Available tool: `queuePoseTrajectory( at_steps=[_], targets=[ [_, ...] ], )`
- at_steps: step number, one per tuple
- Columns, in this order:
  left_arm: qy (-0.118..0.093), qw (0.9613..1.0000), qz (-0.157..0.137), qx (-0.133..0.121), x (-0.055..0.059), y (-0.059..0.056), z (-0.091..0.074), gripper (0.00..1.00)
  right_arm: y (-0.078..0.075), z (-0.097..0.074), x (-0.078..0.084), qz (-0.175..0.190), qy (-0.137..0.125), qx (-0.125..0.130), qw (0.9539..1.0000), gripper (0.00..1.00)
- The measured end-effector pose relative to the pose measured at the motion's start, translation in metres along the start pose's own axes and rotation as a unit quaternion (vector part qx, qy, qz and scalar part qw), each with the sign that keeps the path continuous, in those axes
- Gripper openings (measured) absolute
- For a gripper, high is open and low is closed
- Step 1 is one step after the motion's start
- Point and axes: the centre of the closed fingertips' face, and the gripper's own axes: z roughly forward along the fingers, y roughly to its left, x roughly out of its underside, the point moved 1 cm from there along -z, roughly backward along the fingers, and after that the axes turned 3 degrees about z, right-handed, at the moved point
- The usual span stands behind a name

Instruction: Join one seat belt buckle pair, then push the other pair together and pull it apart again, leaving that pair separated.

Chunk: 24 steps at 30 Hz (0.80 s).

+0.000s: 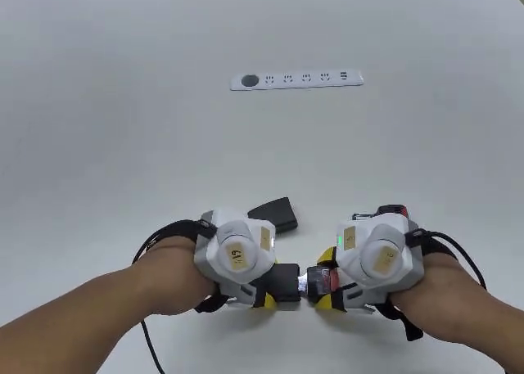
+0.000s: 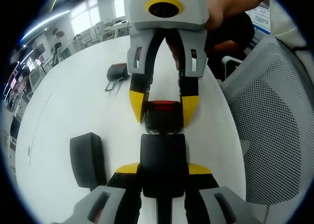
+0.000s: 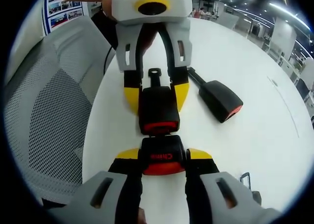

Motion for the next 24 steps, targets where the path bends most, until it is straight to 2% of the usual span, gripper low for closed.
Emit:
queuePoseTrajectory(
  at_steps=[5,6,7,14,24],
  targets=[
    [-0.001,1.0000,0.001,0.000,-0.0003,0.0002,0.0000,0.33,0.0002,0.0006,-0.0020,0.001,0.000,0.001,1.0000,0.32],
    [0.003,1.0000,0.001,0.002,0.0006,-0.0007,-0.0003,0.34,0.0029,0.0046,-0.0069,-0.003,-0.008,-0.012,0.9999,0.32],
    [0.000,1.0000,0.000,0.001,0.0009,-0.0005,-0.0016,0.34,0.0003,0.0027,-0.0040,-0.001,-0.001,-0.004,1.0000,0.32],
    [0.002,1.0000,0.001,0.001,0.0006,0.0003,-0.0029,0.34,0.0015,-0.0002,-0.0036,0.005,0.000,0.001,1.0000,0.32],
    [-0.015,0.9998,-0.009,-0.004,0.0012,0.0003,-0.0039,0.33,-0.0015,-0.0052,0.0011,-0.007,-0.001,0.002,1.0000,0.32]
  ],
)
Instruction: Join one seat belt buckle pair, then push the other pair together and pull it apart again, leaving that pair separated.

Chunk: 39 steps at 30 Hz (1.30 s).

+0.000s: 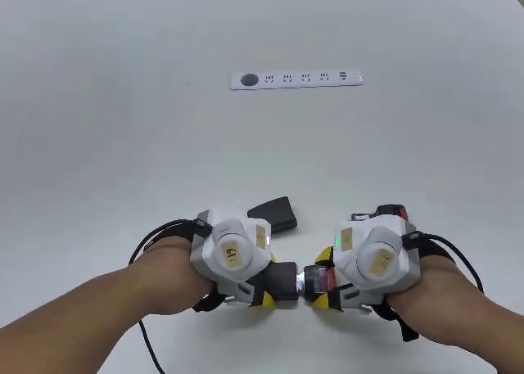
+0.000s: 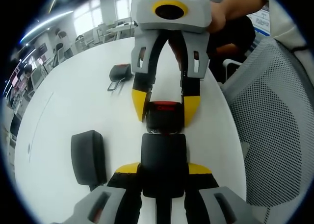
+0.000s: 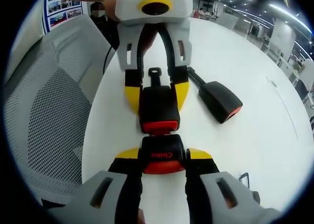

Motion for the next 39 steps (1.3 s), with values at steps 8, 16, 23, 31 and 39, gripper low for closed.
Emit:
queuePoseTrajectory(
  at_steps=[8,16,23,31,39],
  targets=[
    [-0.003,1.0000,-0.001,0.004,0.0004,0.0006,0.0002,0.33,0.0006,0.0018,0.0008,0.002,-0.003,-0.002,1.0000,0.32],
    [-0.007,0.9999,-0.007,0.002,-0.0003,-0.0002,0.0004,0.33,0.0004,0.0021,0.0009,0.003,-0.005,0.002,1.0000,0.33],
    [-0.006,1.0000,-0.006,0.001,-0.0012,-0.0007,0.0002,0.34,0.0002,0.0015,0.0000,0.006,-0.006,-0.003,1.0000,0.34],
    [0.003,0.9999,-0.011,-0.001,0.0010,0.0008,0.0018,0.34,-0.0006,0.0032,0.0000,0.004,-0.007,-0.009,0.9999,0.35],
    [0.010,0.9998,-0.015,0.001,0.0016,0.0014,0.0018,0.35,-0.0003,0.0007,-0.0027,0.012,-0.012,-0.011,0.9998,0.35]
  ],
)
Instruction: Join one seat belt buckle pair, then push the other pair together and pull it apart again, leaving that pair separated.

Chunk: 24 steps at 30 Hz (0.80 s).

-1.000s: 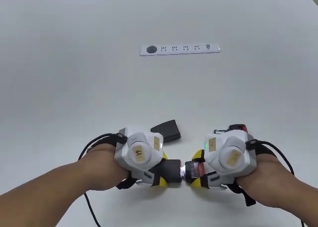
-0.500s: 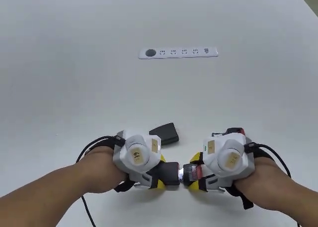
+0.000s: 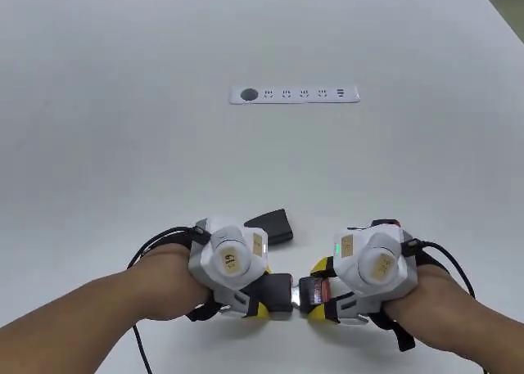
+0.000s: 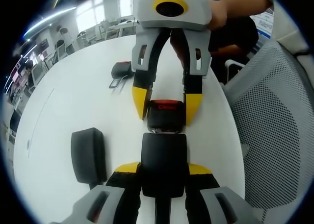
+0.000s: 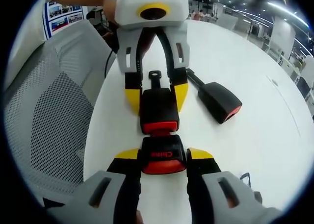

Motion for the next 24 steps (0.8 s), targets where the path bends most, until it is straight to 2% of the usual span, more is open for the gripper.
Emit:
queuePoseTrajectory(
  at_steps=[9,12,14,18,20,22,24],
  targets=[
    [0.010,0.9999,-0.004,-0.007,0.001,0.000,-0.001,0.37,0.001,-0.001,-0.003,-0.002,0.000,0.000,1.0000,0.35],
    [0.001,0.9999,-0.005,-0.015,0.000,0.003,-0.006,0.41,0.000,-0.005,-0.005,0.001,-0.002,0.003,1.0000,0.37],
    [-0.006,0.9998,-0.014,-0.015,-0.005,0.002,-0.012,0.41,0.000,-0.007,-0.006,0.003,-0.004,0.004,1.0000,0.37],
    [-0.014,0.9997,-0.013,-0.016,-0.009,0.001,-0.024,0.43,-0.001,-0.016,-0.011,0.004,-0.016,0.008,0.9998,0.37],
    [-0.022,0.9992,-0.023,-0.023,-0.011,0.007,-0.030,0.43,-0.002,-0.024,-0.017,0.006,-0.029,0.008,0.9995,0.37],
    [-0.037,0.9983,-0.028,-0.035,-0.017,0.016,-0.037,0.42,-0.006,-0.030,-0.019,0.004,-0.031,0.011,0.9995,0.36],
    [-0.040,0.9978,-0.024,-0.047,-0.022,0.024,-0.044,0.43,-0.011,-0.034,-0.019,0.002,-0.032,0.014,0.9994,0.37]
  ],
)
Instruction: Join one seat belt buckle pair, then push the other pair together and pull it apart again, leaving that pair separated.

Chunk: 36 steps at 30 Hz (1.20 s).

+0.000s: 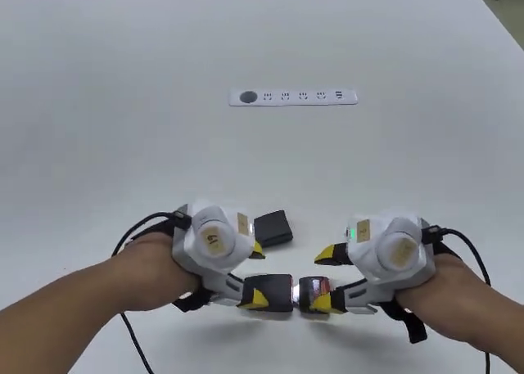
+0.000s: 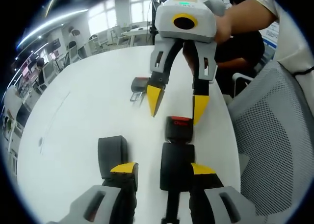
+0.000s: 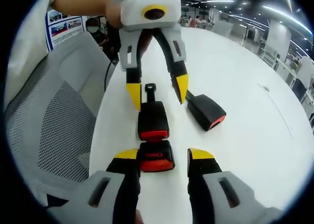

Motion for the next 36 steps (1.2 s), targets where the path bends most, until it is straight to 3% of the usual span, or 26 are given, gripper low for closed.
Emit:
queuePoseTrajectory(
  at_steps=[3,6,10,15,20,22,25,28,36],
  targets=[
    [0.001,0.9997,0.002,-0.025,-0.002,0.022,-0.004,0.45,-0.010,-0.009,0.002,-0.013,0.011,0.008,0.9998,0.36],
    [0.007,0.9991,0.010,-0.040,-0.006,0.034,-0.004,0.45,-0.023,-0.017,0.008,-0.014,0.018,0.019,0.9996,0.36],
    [0.013,0.9990,0.008,-0.043,-0.004,0.052,-0.004,0.47,-0.041,-0.027,0.020,-0.010,0.026,0.031,0.9991,0.36],
    [0.023,0.9990,0.009,-0.038,0.002,0.065,0.004,0.47,-0.067,-0.045,0.038,-0.005,0.044,0.052,0.9977,0.36],
    [0.019,0.9992,-0.003,-0.034,0.007,0.079,0.013,0.48,-0.091,-0.059,0.055,0.003,0.058,0.072,0.9957,0.36],
    [0.021,0.9993,-0.004,-0.030,0.005,0.077,0.015,0.48,-0.098,-0.062,0.060,0.007,0.061,0.076,0.9952,0.36],
    [0.031,0.9993,-0.001,-0.020,0.012,0.079,0.026,0.47,-0.106,-0.061,0.071,0.006,0.072,0.077,0.9944,0.36],
    [0.033,0.9993,0.002,-0.015,0.013,0.082,0.030,0.47,-0.109,-0.059,0.075,0.008,0.077,0.076,0.9940,0.38],
    [0.039,0.9991,0.012,-0.010,0.012,0.086,0.035,0.42,-0.110,-0.048,0.085,0.008,0.085,0.050,0.9950,0.34]
  ],
)
